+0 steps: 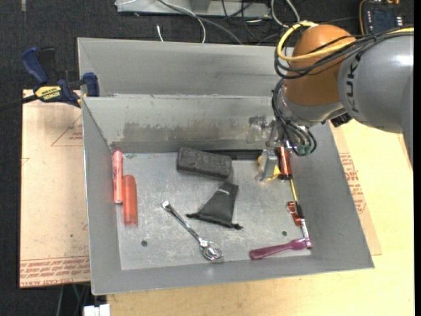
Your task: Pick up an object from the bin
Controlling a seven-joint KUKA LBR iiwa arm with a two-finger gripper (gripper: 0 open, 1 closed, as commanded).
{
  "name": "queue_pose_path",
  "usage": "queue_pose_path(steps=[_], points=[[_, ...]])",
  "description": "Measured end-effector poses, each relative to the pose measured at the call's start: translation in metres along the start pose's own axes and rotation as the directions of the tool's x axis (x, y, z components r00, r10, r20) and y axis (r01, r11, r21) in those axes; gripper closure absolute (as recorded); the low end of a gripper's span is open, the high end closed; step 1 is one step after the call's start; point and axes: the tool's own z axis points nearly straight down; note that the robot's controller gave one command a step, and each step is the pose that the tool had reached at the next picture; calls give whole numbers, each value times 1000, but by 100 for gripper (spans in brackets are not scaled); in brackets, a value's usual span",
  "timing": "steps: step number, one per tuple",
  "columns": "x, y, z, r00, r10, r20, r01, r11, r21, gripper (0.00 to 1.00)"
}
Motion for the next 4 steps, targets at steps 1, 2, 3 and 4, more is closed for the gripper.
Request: queue_pose_path(steps=[1,2,3,4], points=[[-2,0,-5,1000,-1,7,1,1000,0,0],[-8,86,79,1000,-24,3,24,1000,-3,0],[0,81,27,992,121,23,-122,993,0,0],[9,116,49,983,183,4,-183,983,-4,0]])
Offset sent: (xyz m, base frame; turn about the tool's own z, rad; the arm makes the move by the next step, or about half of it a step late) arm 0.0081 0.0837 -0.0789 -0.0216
